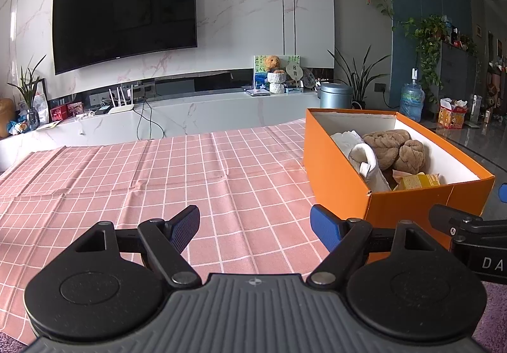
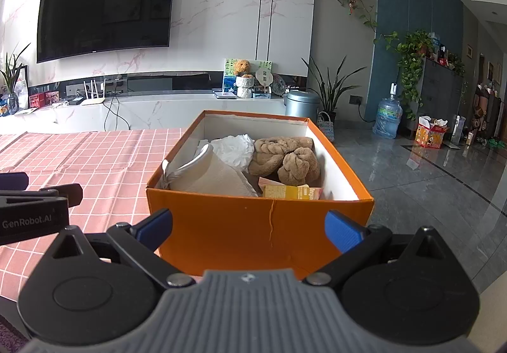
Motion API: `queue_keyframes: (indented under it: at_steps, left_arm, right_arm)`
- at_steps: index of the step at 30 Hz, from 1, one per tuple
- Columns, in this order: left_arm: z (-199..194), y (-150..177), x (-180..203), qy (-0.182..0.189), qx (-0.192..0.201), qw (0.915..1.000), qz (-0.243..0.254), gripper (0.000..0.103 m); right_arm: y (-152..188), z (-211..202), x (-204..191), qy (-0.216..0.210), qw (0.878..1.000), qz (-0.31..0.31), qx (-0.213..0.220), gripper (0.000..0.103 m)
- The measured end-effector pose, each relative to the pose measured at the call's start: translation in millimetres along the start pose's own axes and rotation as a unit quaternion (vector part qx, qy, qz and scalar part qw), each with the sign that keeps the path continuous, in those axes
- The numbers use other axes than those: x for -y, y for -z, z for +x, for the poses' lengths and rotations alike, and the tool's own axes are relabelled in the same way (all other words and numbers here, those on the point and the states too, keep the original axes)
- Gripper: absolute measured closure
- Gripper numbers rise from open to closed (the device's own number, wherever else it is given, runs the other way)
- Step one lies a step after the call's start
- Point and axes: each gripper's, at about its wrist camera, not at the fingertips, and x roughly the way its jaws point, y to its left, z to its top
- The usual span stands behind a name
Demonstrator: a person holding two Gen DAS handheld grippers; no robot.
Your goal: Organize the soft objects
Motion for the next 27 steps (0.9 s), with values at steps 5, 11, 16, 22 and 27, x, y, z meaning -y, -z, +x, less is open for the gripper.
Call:
queue_keyframes:
  at_steps: [5,11,16,22,27]
  left_arm:
    - [-0.4,-0.6,-0.3,0.0,0.0,1.0,0.0,0.01]
    - [-0.4,-0.7,-0.5,0.0,0.0,1.0,0.0,0.01]
    - [-0.3,-0.6,-0.3,0.0,0.0,1.0,0.0,0.01]
    - [-0.5,-0.7,-0.3,0.0,0.0,1.0,0.0,0.01]
    - [-0.4,-0.8,-0.4,-0.001,0.0,1.0,0.001,0.01]
  right_arm:
    - [0.0,0.3,0.0,0.0,1.0,0.001,-0.002,0.003]
    - [-0.2,0.5,0.6,0.0,1.0,0.001,-0.002,0.003]
    - [-0.2,0.5,0.5,0.0,1.0,0.001,-0.002,0.003]
    - [-0.2,0.5,0.4,0.0,1.0,0.001,-0.002,0.003]
    - [-0.7,1.3,0.4,-0.001,1.0,0.002,-0.005,0.003]
